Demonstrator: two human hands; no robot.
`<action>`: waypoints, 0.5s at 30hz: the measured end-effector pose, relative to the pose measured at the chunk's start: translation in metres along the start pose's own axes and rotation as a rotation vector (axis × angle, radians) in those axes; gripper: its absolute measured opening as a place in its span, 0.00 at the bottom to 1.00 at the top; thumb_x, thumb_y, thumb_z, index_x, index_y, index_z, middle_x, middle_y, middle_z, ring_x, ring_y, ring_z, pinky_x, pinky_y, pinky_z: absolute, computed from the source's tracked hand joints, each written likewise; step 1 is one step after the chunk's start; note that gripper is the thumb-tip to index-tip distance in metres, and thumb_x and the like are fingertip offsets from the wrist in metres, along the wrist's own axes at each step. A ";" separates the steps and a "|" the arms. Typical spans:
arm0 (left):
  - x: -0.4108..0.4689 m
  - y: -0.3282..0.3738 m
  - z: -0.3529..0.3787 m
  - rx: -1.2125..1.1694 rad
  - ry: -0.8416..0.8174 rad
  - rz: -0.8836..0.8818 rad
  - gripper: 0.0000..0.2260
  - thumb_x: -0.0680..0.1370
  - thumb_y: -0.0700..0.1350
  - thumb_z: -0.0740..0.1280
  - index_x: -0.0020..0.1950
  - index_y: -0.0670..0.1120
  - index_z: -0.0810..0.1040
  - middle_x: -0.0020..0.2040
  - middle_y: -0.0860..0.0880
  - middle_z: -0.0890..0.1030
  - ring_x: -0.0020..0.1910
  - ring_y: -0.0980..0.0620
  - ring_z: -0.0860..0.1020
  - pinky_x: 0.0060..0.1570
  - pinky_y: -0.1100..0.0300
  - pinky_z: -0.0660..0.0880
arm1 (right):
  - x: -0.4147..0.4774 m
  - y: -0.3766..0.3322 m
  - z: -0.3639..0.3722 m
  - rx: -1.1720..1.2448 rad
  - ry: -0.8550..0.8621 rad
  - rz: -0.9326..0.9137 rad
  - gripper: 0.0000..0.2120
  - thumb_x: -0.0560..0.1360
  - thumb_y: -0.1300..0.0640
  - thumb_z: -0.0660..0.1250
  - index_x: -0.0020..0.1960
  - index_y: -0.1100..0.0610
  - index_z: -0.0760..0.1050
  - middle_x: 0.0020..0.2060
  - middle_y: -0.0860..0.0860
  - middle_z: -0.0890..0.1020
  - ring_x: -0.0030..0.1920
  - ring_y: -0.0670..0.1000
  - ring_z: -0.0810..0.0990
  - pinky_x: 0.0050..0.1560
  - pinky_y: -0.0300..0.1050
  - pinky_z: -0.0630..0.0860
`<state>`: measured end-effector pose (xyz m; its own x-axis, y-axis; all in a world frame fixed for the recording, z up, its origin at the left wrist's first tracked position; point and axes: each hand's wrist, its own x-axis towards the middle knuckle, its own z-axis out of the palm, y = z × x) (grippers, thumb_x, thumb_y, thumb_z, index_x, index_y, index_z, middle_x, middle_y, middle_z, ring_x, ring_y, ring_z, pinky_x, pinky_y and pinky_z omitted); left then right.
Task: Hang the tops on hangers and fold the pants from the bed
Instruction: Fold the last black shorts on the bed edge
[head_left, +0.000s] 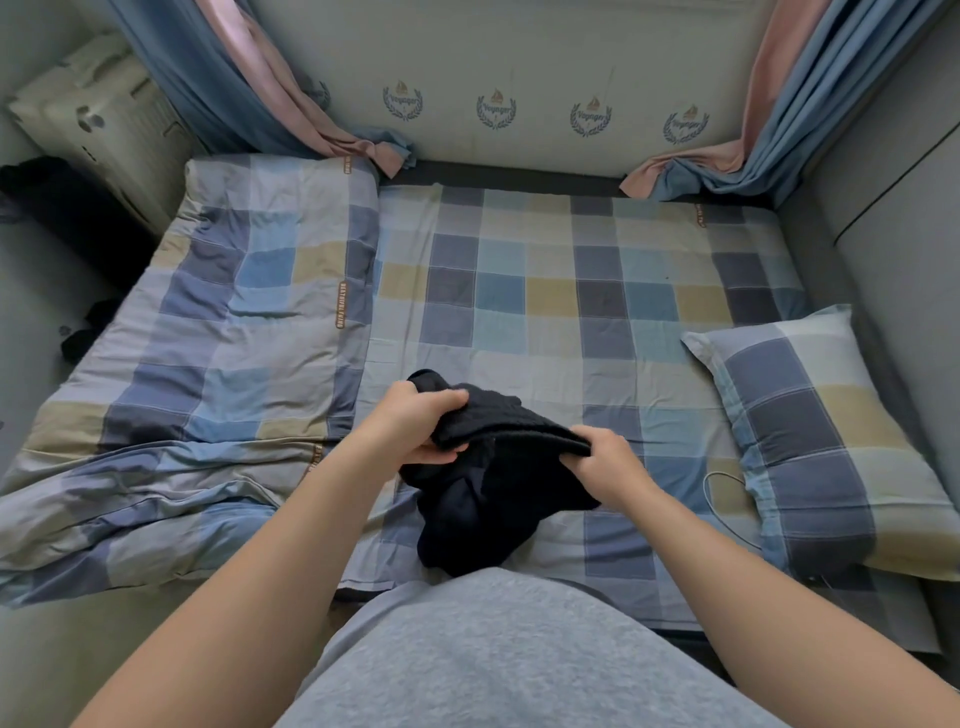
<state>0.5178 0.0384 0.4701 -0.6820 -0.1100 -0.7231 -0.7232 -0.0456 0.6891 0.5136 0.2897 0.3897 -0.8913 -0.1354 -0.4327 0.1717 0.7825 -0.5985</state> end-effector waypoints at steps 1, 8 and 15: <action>0.004 -0.002 -0.006 0.161 0.058 0.013 0.18 0.76 0.46 0.74 0.61 0.38 0.75 0.52 0.40 0.83 0.42 0.45 0.84 0.31 0.55 0.80 | 0.000 -0.001 -0.006 -0.001 0.040 -0.025 0.05 0.76 0.55 0.65 0.44 0.48 0.79 0.38 0.49 0.83 0.44 0.56 0.80 0.47 0.55 0.77; 0.012 -0.022 0.000 0.673 -0.114 0.334 0.41 0.65 0.67 0.74 0.73 0.55 0.67 0.66 0.53 0.72 0.63 0.52 0.75 0.64 0.51 0.75 | -0.007 -0.051 -0.039 0.155 0.063 -0.257 0.07 0.71 0.47 0.63 0.41 0.46 0.79 0.32 0.47 0.80 0.36 0.51 0.79 0.38 0.51 0.75; 0.029 -0.033 0.007 0.622 0.169 0.418 0.17 0.77 0.50 0.71 0.64 0.51 0.73 0.60 0.47 0.78 0.57 0.46 0.79 0.54 0.50 0.76 | -0.013 -0.070 -0.063 0.239 0.071 -0.359 0.07 0.75 0.51 0.65 0.43 0.41 0.80 0.34 0.43 0.82 0.37 0.47 0.80 0.37 0.42 0.75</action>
<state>0.5207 0.0435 0.4260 -0.9223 -0.1474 -0.3572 -0.3711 0.5949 0.7130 0.4865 0.2750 0.4797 -0.9374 -0.3244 -0.1267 -0.0692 0.5301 -0.8451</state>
